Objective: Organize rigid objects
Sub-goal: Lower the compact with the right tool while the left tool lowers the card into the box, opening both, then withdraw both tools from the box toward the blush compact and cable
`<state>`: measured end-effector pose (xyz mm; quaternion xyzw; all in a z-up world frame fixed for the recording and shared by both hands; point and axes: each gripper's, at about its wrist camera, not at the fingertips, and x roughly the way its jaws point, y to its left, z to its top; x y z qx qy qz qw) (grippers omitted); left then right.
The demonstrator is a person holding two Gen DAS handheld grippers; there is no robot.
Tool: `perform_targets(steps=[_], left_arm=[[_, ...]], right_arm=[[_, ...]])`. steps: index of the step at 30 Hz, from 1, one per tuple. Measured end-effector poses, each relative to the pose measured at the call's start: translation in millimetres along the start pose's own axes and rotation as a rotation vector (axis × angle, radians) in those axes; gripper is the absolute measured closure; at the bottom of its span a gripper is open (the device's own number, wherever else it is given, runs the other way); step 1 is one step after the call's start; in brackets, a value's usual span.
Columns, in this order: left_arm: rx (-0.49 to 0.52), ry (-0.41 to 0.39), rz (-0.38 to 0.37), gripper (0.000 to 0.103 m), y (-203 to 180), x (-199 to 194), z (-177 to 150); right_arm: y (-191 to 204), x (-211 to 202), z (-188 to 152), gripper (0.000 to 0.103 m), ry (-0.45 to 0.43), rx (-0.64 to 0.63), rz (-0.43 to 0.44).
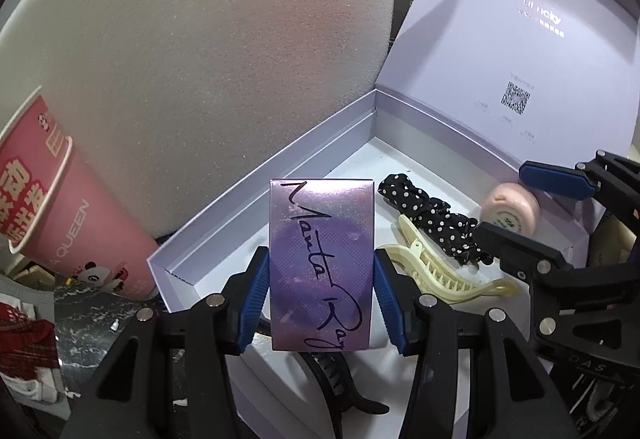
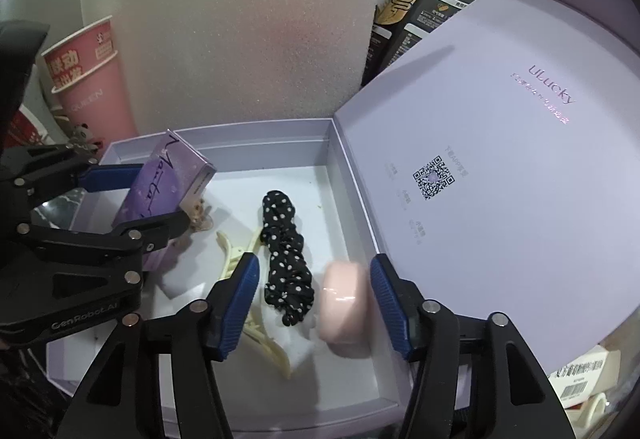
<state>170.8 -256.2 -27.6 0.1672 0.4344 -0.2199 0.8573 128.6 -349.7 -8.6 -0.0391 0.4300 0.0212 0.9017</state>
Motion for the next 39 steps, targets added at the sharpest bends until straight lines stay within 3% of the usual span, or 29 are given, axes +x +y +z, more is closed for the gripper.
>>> perform_targets(steps=[6, 14, 31, 36, 39], left_arm=[[-0.056, -0.005, 0.014, 0.030, 7.4, -8.4, -3.1], [-0.075, -0.022, 0.040, 0.026, 14.5, -31.1, -4.4], [-0.108, -0.099, 0.034, 0.024, 25.7, -92.9, -12.0], [-0.124, -0.139, 0.023, 0.012, 30.2, -111.3, -18.3], [-0.123, -0.167, 0.040, 0.011, 31.1, -126.0, -23.6]], right_arm=[[-0.1, -16.6, 6.2, 0.042, -0.038, -0.014, -0.047], [-2.5, -49.4, 12.8, 0.042, -0.102, -0.015, -0.051], [8.5, -87.1, 8.2, 0.042, -0.155, -0.011, -0.054], [16.6, -103.2, 5.6, 0.038, -0.181, -0.019, -0.051], [22.0, -111.9, 3.9, 0.038, -0.194, -0.030, -0.048]])
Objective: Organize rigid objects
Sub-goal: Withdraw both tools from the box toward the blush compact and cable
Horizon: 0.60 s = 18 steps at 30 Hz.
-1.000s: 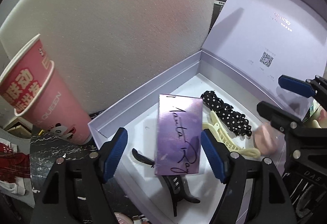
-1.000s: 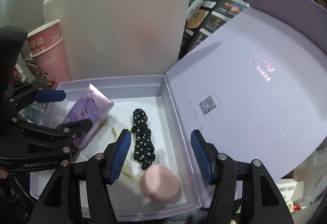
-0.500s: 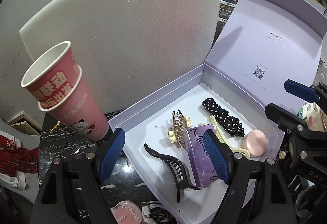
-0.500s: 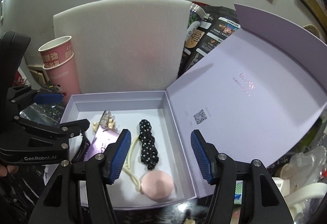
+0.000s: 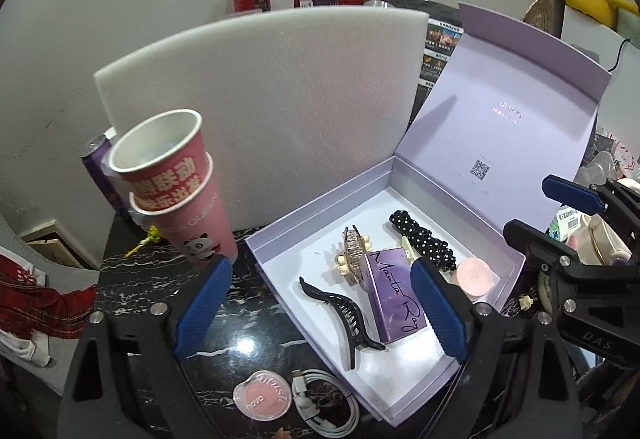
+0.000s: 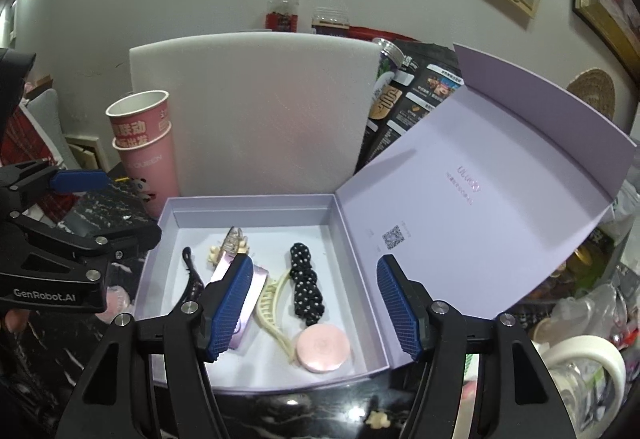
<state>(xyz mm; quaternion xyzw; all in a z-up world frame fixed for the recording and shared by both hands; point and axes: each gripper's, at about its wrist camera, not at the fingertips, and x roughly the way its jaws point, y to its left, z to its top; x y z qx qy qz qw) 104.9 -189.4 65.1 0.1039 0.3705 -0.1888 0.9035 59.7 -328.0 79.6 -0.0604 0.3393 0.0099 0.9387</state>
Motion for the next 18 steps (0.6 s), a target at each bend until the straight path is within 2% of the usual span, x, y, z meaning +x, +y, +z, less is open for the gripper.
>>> perform_targets(steps=[4, 5, 6, 8, 18], left_arm=[[0.003, -0.017, 0.011, 0.011, 2.9, -18.0, -4.2], [0.004, -0.020, 0.006, 0.009, 3.5, -21.2, -5.4], [0.007, -0.021, -0.001, 0.002, 3.9, -23.8, -6.8], [0.008, -0.030, 0.001, 0.000, 5.4, -31.4, -10.5], [0.001, -0.075, 0.005, 0.001, 13.1, -69.5, -30.2]], right_arm=[[7.0, -12.9, -0.2, 0.033, -0.021, -0.007, 0.010], [8.5, -16.0, -0.2, 0.030, -0.027, -0.008, 0.013], [10.6, -21.0, -0.4, 0.028, -0.036, -0.010, 0.014], [13.8, -28.4, -0.9, 0.022, -0.051, -0.014, 0.014], [33.6, -62.5, -7.1, 0.021, -0.094, -0.037, 0.044]])
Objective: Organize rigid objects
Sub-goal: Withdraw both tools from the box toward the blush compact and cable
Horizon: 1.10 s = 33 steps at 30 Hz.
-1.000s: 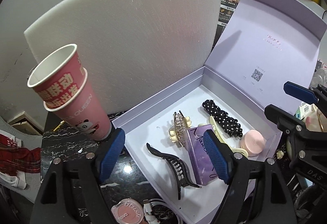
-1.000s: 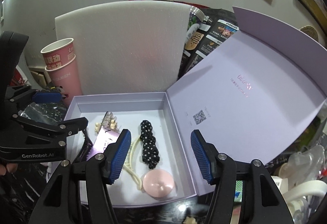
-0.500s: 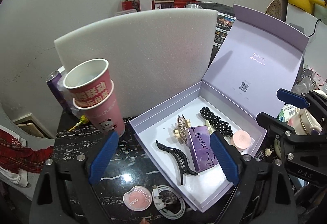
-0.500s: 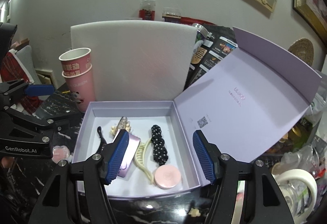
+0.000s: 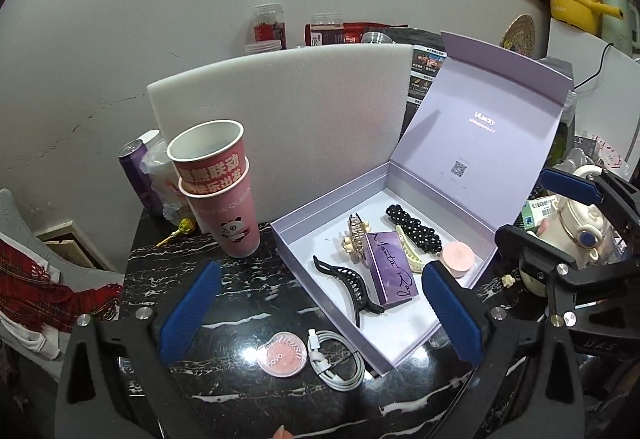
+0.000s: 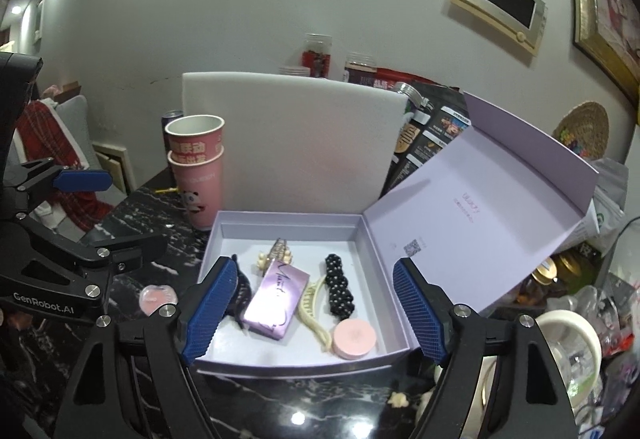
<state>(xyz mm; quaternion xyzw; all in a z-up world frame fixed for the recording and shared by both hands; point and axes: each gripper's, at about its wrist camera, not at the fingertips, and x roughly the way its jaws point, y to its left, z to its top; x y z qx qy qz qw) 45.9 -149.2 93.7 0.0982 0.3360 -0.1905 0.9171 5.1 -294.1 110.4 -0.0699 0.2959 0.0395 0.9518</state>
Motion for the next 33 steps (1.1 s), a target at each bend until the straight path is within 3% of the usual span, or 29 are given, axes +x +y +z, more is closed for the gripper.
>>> perform_targets(steps=[13, 33], left_arm=[[0.011, -0.049, 0.012, 0.000, 8.3, -47.7, -29.4], [-0.012, 0.005, 0.034, 0.000, 32.8, -65.8, -83.0]], right_arm=[[34.0, -29.2, -13.8, 0.021, -0.015, -0.023, 0.053], [76.9, -38.3, -62.1, 0.022, -0.008, 0.021, 0.167]])
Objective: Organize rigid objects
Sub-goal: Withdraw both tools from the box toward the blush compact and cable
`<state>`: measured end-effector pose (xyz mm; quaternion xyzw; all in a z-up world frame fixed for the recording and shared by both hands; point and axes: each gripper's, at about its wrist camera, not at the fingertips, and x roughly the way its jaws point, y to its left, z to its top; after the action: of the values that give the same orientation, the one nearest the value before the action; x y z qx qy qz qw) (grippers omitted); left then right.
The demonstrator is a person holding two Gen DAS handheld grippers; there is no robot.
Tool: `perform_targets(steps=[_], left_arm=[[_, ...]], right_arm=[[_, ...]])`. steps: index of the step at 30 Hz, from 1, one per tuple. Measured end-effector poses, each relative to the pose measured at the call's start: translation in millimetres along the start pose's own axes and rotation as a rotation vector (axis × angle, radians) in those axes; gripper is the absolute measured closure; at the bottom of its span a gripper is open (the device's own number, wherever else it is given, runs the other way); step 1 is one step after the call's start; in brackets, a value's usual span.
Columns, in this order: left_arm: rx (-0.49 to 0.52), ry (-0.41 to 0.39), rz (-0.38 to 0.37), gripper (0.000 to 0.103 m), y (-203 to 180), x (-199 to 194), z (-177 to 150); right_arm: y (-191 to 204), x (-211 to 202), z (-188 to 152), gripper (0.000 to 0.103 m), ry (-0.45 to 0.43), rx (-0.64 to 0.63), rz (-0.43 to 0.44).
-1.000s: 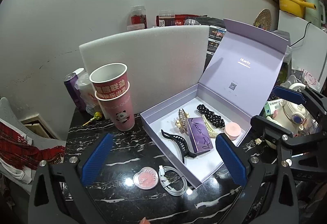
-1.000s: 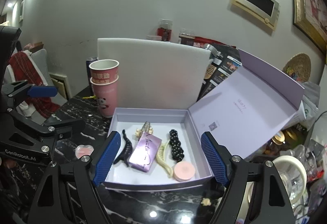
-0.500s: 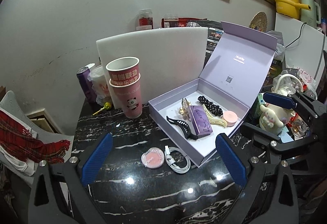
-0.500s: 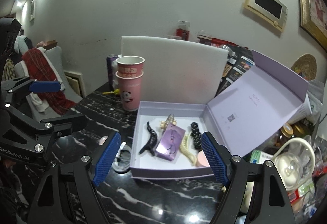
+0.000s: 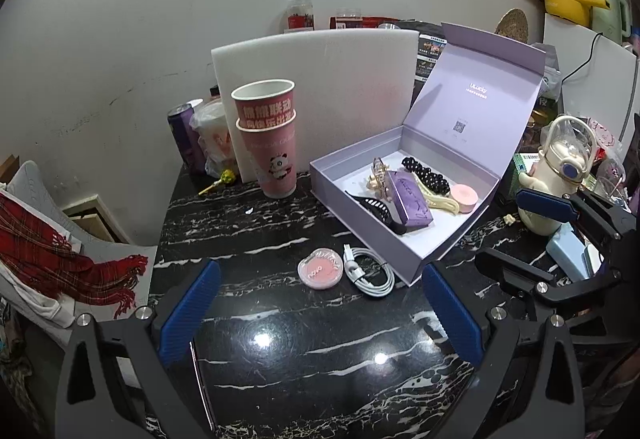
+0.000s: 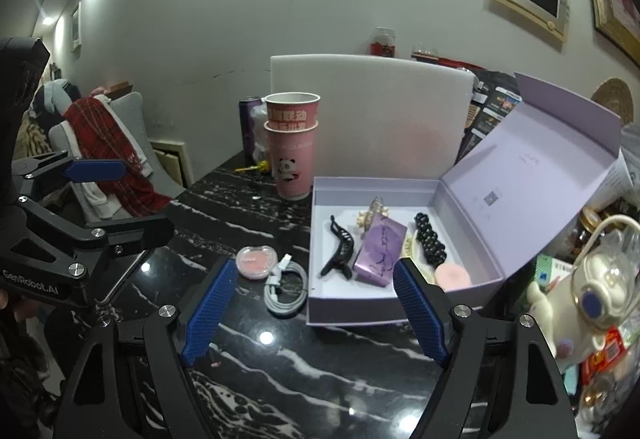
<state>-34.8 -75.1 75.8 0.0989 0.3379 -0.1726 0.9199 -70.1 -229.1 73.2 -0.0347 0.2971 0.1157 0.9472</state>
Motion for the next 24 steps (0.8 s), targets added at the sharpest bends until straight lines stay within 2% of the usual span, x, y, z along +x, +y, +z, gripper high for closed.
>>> perform_targets(steps=[10, 18, 24], left_arm=[[-0.013, 0.057, -0.046, 0.001, 13.7, 20.7, -19.9], [-0.014, 0.109, -0.064, 0.001, 23.6, 42.3, -33.4], [-0.021, 0.142, -0.077, 0.001, 36.5, 60.3, -39.1]], right_arm=[[11.6, 17.4, -18.1, 0.024, 0.043, 0.019, 0.038], [24.0, 46.6, -34.0, 0.035, 0.118, 0.028, 0.066], [28.9, 72.5, -47.4, 0.050, 0.186, 0.058, 0.094]])
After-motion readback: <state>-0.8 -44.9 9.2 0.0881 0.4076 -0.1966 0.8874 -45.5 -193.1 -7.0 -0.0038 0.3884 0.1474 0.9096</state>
